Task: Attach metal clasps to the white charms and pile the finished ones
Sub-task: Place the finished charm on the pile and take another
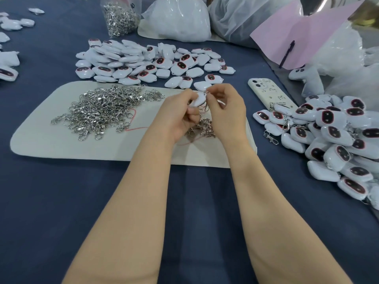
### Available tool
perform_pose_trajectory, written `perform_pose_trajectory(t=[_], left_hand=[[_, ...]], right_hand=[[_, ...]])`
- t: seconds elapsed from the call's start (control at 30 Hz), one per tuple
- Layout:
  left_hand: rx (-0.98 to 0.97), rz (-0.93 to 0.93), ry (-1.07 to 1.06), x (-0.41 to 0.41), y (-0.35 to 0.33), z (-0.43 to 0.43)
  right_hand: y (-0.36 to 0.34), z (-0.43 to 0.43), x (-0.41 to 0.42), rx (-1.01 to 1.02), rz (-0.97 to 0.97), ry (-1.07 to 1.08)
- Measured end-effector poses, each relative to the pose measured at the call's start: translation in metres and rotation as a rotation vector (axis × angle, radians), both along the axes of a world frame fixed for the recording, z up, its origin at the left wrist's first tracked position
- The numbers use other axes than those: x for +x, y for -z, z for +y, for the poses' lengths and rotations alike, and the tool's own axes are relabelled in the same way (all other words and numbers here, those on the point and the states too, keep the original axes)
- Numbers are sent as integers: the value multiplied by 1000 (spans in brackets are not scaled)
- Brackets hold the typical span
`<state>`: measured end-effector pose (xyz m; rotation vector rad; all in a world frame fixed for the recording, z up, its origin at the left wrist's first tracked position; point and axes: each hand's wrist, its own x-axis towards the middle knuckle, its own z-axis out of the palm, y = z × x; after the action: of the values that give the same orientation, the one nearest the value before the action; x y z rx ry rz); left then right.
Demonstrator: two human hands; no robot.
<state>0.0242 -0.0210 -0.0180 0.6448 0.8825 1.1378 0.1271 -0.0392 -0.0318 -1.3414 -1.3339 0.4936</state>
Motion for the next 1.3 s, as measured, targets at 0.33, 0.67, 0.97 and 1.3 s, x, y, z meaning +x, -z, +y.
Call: perform_pose_trajectory(t=[0.33,0.67,0.97,1.3], left_hand=[[-266,-499,167,-10,-4,-2],[-121,-67,-66,-4,0,0],[568,887,-323,1,6,-7],[-119,-97,-129,9,-2,-8]], right_hand=[[-4,-2,-6,50,148,-26],[-3,-3,-4,83,-159,45],[-1,-3,0,-32,-349,1],[-1,1,1,-59,39,50]])
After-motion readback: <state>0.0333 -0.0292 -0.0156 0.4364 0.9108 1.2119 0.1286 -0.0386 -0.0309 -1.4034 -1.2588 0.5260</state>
